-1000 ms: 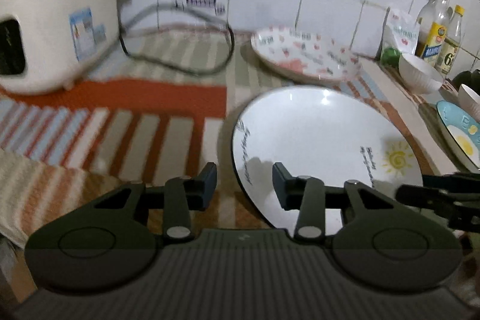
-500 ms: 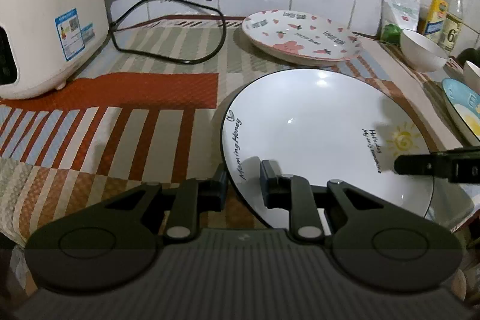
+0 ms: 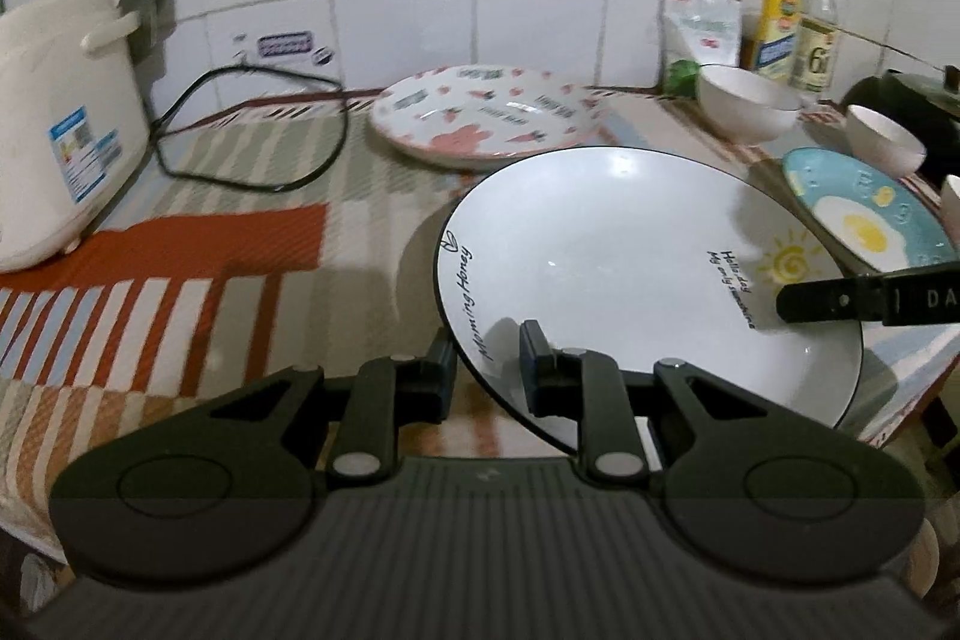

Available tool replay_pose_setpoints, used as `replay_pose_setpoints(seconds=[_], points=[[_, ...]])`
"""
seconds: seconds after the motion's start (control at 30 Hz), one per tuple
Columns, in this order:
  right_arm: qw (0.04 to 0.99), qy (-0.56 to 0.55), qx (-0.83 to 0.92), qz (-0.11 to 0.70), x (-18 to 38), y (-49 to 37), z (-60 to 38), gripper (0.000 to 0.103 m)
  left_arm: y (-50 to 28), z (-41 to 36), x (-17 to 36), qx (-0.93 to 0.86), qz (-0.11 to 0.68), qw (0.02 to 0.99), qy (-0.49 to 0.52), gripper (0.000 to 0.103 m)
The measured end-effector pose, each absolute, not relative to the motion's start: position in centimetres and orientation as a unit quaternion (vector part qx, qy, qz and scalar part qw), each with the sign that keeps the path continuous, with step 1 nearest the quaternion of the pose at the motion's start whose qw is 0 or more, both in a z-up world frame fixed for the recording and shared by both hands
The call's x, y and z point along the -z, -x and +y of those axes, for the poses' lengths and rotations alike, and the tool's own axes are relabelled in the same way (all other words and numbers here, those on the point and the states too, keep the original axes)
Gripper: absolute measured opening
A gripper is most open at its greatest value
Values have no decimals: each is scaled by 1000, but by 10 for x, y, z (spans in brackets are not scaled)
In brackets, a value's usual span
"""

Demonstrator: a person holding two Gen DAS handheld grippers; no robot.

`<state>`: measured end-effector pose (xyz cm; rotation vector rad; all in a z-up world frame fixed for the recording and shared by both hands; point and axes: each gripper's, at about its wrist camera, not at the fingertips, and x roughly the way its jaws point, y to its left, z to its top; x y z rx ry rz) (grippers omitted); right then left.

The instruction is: Organize plates and bowls

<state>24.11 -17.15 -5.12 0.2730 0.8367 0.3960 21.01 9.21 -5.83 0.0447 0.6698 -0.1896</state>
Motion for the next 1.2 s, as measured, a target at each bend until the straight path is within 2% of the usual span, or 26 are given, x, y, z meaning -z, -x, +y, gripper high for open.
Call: replay_pose_setpoints(seconds=[0.7, 0.77, 0.8, 0.83, 0.87, 0.9, 0.93, 1.2], points=[[900, -106, -162, 391, 76, -253, -186, 23, -240, 70, 84, 116, 353, 928, -9, 21], [899, -104, -165, 391, 76, -253, -186, 26, -241, 70, 85, 113, 355, 928, -7, 21], [899, -98, -168, 393, 76, -252, -184, 31, -241, 71, 85, 111, 354, 928, -5, 23], [901, -87, -170, 390, 74, -249, -182, 40, -241, 70, 84, 109, 353, 929, -9, 34], [906, -71, -165, 383, 71, -245, -180, 56, -239, 68, 83, 102, 349, 931, -17, 43], [911, -58, -159, 375, 68, -241, -179, 63, -235, 68, 82, 93, 341, 935, -26, 59], [916, -47, -158, 366, 64, -236, -178, 66, -231, 68, 80, 84, 330, 940, -34, 68], [934, -35, -160, 317, 28, -195, -196, 66, -196, 75, 52, 83, 299, 950, -31, 77]])
